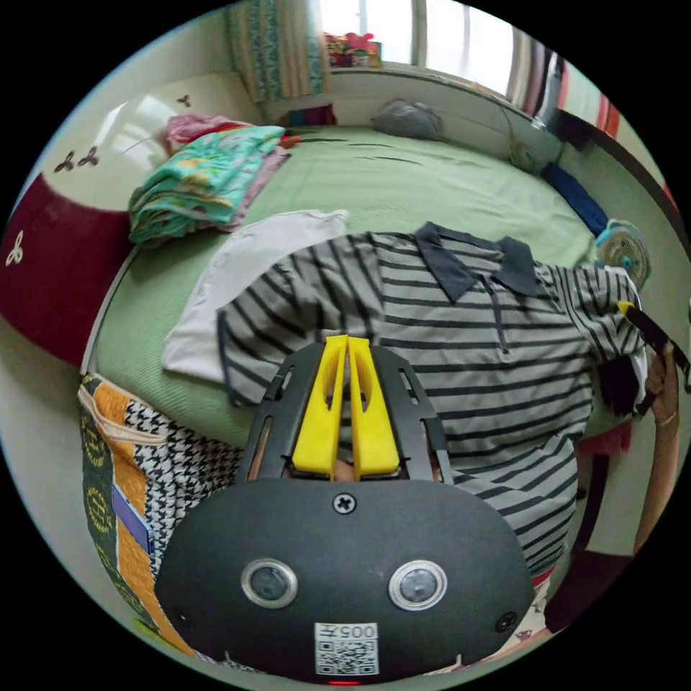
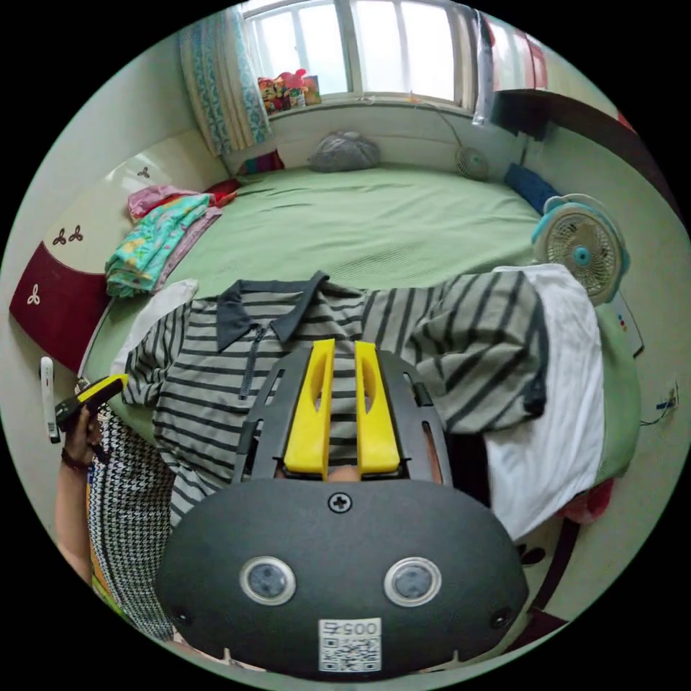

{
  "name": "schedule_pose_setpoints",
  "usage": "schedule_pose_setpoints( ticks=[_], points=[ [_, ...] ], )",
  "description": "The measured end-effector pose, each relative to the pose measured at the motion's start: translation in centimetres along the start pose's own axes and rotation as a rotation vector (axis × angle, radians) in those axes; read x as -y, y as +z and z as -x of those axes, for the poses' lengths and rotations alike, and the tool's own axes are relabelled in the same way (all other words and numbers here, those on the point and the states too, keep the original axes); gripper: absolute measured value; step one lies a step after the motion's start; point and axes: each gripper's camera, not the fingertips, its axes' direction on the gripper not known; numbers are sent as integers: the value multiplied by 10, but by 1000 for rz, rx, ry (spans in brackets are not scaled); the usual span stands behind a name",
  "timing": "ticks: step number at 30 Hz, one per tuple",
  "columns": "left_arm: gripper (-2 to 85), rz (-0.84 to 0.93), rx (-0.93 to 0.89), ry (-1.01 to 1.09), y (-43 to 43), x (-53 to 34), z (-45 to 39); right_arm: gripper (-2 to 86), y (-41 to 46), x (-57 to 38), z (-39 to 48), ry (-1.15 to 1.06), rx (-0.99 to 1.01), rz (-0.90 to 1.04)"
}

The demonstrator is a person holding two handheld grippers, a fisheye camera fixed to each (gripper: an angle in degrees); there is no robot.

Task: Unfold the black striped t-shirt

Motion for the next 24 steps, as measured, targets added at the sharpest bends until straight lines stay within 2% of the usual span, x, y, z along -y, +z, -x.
schedule_pose_setpoints(
  ticks=[4, 12, 19, 24],
  points=[
    [-1, 47, -28, 45, 31, 11, -25, 98, 50, 28, 16, -49, -36, 55],
    [-1, 121, -53, 44, 90, 28, -30, 114, 127, 99, 0, -60, -168, 119],
    [-4, 125, -42, 112, 111, 27, -37, 90, 181, 119, -11, -27, -222, 202],
    [-5, 100, -31, 103, 117, 19, -41, 33, 189, 115, -11, -43, -204, 164]
  ],
)
